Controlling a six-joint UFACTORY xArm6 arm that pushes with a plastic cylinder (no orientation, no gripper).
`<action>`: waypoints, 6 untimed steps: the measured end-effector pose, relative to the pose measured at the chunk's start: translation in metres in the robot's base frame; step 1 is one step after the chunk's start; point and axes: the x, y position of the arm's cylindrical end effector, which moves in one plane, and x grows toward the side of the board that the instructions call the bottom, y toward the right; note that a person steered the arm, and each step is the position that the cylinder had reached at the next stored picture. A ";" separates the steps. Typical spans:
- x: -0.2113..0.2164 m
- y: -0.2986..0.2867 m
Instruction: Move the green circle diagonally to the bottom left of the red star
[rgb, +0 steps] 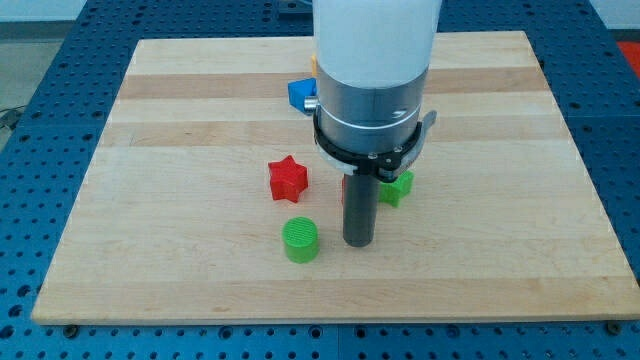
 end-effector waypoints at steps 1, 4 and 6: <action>0.006 -0.025; 0.018 -0.090; 0.024 -0.131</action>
